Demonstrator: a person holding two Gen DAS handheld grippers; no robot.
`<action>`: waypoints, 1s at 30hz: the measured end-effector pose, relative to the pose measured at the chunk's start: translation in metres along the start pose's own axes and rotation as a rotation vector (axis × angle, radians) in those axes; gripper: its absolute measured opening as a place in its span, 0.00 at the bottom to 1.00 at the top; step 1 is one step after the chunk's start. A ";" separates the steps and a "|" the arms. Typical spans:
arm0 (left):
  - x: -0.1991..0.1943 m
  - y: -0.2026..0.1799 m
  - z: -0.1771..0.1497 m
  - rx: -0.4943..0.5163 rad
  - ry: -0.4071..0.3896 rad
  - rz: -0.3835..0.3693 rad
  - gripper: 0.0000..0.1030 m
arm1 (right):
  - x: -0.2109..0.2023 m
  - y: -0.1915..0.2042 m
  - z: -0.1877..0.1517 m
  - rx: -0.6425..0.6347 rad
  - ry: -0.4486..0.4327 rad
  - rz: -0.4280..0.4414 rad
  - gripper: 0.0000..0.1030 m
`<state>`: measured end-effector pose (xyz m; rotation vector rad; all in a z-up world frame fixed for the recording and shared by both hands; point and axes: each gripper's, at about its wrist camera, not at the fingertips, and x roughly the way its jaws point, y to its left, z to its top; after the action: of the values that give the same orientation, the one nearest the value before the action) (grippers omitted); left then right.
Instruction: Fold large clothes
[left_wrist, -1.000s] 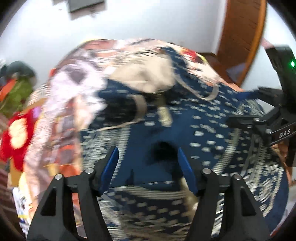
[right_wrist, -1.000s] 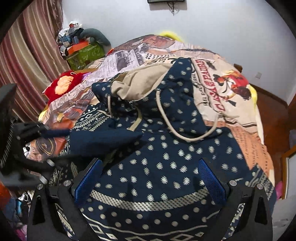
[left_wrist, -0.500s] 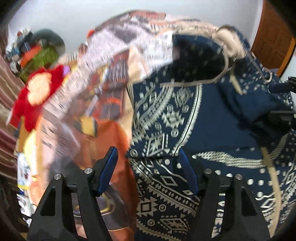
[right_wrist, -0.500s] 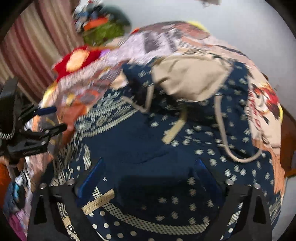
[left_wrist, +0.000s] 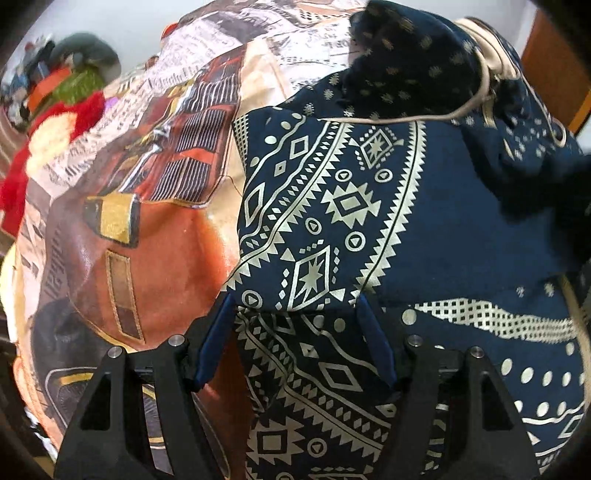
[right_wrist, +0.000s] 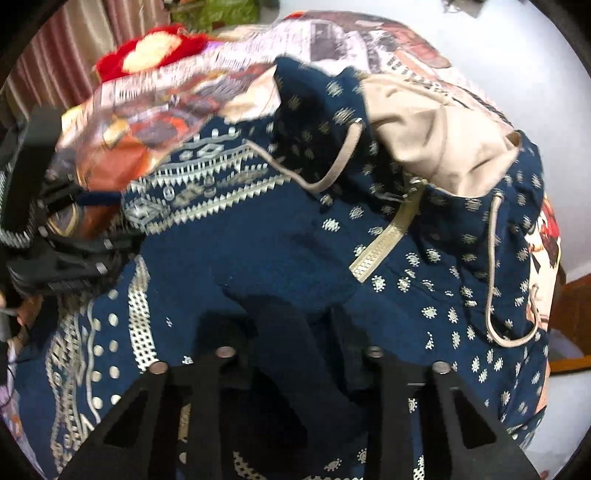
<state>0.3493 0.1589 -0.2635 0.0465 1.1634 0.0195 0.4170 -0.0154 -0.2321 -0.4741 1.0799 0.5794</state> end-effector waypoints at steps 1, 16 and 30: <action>0.000 -0.002 0.000 0.008 -0.002 0.010 0.65 | -0.007 -0.002 0.000 0.020 -0.023 0.005 0.20; -0.001 -0.007 -0.001 -0.019 0.036 0.030 0.66 | -0.079 -0.083 -0.035 0.307 -0.177 0.024 0.12; -0.049 -0.006 0.018 0.003 -0.041 -0.006 0.65 | -0.058 -0.145 -0.108 0.455 0.020 0.114 0.24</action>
<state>0.3466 0.1502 -0.2122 0.0457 1.1225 0.0110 0.4177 -0.2044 -0.2104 -0.0215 1.2206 0.4099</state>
